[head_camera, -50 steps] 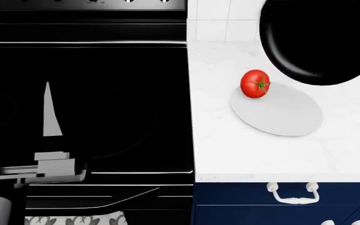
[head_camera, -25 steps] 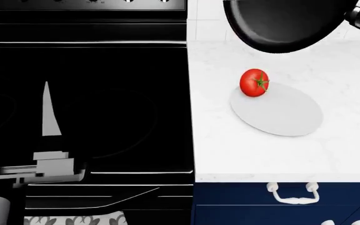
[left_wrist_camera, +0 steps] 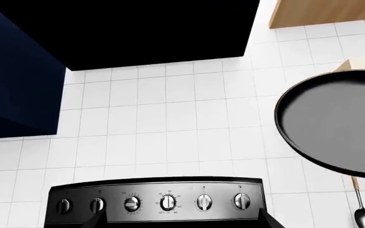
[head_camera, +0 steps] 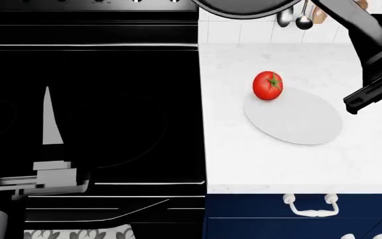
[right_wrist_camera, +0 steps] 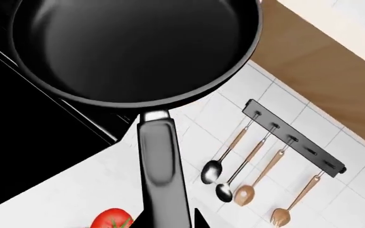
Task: Pick up the pan and dump the vegetables in it onto the plate. Then return the pan to the stove.
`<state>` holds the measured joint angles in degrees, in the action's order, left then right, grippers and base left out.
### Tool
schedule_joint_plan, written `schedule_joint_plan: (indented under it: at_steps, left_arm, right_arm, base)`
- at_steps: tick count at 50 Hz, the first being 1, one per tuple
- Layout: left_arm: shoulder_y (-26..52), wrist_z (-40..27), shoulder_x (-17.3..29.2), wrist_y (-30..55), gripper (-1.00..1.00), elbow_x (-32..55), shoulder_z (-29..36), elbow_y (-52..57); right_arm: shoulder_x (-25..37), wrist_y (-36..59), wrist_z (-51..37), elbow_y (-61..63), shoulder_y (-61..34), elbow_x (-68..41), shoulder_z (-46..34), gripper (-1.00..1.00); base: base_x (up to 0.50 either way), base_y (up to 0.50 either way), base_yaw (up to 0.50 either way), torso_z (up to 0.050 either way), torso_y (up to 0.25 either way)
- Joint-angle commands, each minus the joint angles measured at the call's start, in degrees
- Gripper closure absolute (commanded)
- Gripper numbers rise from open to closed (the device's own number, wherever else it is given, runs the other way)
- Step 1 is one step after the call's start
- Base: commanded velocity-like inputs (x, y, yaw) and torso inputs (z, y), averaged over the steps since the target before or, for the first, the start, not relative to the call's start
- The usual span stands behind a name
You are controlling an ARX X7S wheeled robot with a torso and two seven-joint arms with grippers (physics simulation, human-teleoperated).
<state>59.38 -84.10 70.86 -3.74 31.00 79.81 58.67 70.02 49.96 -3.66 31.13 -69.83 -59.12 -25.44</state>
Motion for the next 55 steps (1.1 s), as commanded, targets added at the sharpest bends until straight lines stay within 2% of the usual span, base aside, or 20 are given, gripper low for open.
schedule_joint_plan:
  at_steps: [1,22,55]
  left_arm:
    - [-0.2,0.0,0.0,-0.2,-1.00,-0.2,0.0,-0.1]
    - [-0.9,0.2,0.6,-1.2,-1.00,-0.5,-0.4,-0.7]
    - [-2.2,0.6,0.5,-2.4,-1.00,-1.3,-0.7,-1.8]
  right_arm:
    - [-3.6,-2.1,-2.2,-0.7,-0.5,-2.1,4.1,1.00]
    - [-12.3,-1.5,-0.4,-0.9,0.1,-7.5,0.9,1.00]
    - [-18.1,-3.6,1.7,0.6,7.4,-13.6,-2.4,1.00]
  base:
    - [0.00,0.00,0.00,0.000,0.000]
    - [0.00,0.00,0.00,0.000,0.001]
    - [0.00,0.00,0.00,0.001,0.002]
